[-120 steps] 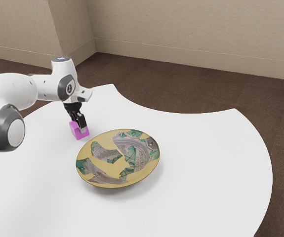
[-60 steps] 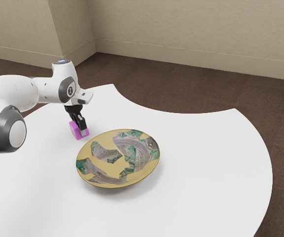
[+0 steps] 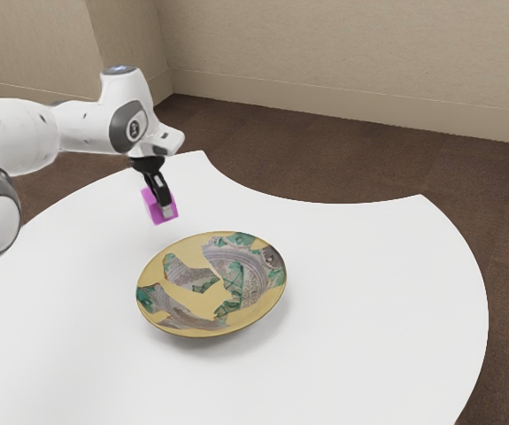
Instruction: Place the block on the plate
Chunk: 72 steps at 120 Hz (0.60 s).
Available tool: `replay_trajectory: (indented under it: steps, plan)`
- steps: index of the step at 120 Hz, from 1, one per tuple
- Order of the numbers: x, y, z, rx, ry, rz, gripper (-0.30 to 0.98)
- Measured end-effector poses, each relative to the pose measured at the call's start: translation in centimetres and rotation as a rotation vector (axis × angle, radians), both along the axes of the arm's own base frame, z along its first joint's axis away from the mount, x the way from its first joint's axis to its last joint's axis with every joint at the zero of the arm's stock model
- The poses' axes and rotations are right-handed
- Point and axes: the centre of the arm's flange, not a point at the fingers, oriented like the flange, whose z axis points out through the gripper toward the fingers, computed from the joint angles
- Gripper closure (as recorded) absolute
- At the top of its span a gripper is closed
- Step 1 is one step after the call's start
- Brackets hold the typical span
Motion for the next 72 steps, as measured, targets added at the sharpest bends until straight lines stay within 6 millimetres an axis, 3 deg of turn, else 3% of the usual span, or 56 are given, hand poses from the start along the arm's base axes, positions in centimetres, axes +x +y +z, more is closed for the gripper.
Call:
replay_trajectory:
  steps: [12, 20, 49, 72]
  plan:
    - [-1.4, -4.2, 2.1, -0.015, -0.004, -0.052, 0.31]
    - [-2.6, -6.0, 2.2, -0.03, 0.012, -0.071, 0.31]
    - [-5.3, -13.0, -0.3, -0.098, 0.084, -0.156, 0.31]
    - [-6.3, -14.8, -3.9, -0.114, 0.145, -0.177, 0.3]
